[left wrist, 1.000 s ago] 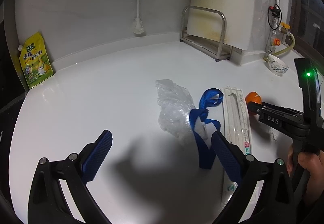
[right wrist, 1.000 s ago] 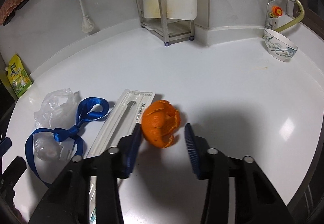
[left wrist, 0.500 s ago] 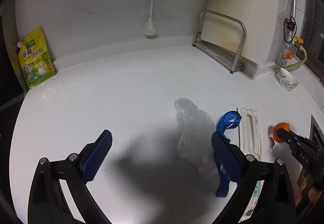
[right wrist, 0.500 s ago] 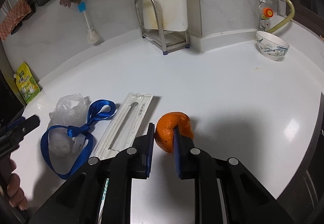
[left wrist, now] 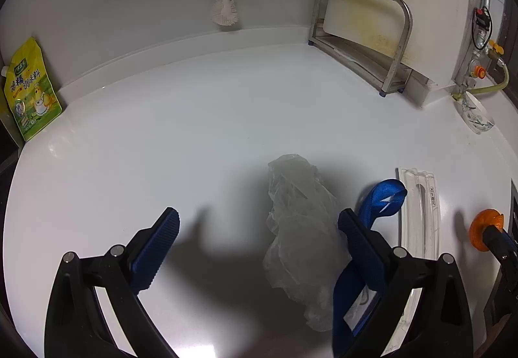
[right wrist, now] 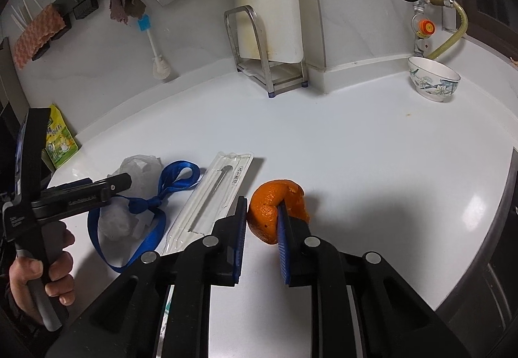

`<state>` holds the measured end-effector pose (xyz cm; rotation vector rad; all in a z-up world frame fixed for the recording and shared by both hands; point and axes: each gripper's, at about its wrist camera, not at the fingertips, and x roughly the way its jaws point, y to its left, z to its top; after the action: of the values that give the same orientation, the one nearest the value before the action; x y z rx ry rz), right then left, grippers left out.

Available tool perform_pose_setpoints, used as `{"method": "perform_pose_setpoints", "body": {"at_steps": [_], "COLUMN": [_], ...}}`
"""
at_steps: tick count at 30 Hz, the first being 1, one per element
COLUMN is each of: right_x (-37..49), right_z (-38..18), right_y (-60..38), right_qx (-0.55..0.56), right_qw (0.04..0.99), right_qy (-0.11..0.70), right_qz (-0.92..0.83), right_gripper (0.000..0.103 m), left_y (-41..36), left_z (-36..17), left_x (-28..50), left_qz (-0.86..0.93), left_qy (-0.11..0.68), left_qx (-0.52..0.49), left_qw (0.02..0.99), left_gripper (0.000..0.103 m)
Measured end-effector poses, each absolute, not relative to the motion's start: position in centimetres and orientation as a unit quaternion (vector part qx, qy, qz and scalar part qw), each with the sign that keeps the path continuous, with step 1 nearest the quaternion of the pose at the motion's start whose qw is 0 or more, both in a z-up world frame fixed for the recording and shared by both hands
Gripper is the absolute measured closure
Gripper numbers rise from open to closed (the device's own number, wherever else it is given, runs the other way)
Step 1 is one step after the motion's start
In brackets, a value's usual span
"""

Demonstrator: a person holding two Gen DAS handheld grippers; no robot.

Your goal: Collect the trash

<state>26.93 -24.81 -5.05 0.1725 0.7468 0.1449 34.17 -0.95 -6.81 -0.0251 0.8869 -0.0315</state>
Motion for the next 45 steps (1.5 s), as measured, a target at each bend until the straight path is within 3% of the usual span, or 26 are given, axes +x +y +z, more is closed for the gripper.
{"method": "perform_pose_setpoints", "body": {"at_steps": [4,5,7,12,35,45], "right_x": [26.6,26.5,26.3,25.5,20.9,19.2], "right_z": [-5.1,-5.0,-4.9,-4.8,-2.5,-1.6], "right_y": [-24.9,-25.0,-25.0,-25.0,-23.0,-22.8], "right_qx": [0.088,0.089,0.089,0.092,0.101,0.101], "right_qw": [0.925,0.925,0.925,0.925,0.929,0.931], "right_qy": [0.363,0.363,0.362,0.361,0.348,0.341], "right_qz": [0.073,0.074,0.075,0.075,0.083,0.086], "right_gripper": [0.086,0.086,0.086,0.086,0.086,0.086], "left_y": [-1.3,-1.4,-1.5,-0.9,2.9,3.0], "left_z": [-6.9,-6.9,-6.9,-5.9,3.4,4.7], "left_x": [34.3,34.3,34.2,33.7,28.9,27.3], "left_qz": [-0.032,-0.036,-0.044,-0.051,-0.073,-0.076], "left_qy": [0.434,0.435,0.437,0.426,0.349,0.339], "left_qx": [-0.008,-0.009,-0.008,-0.012,-0.021,-0.004], "left_qw": [0.900,0.899,0.898,0.903,0.934,0.938], "left_gripper": [0.042,0.046,0.070,0.087,0.089,0.089]}}
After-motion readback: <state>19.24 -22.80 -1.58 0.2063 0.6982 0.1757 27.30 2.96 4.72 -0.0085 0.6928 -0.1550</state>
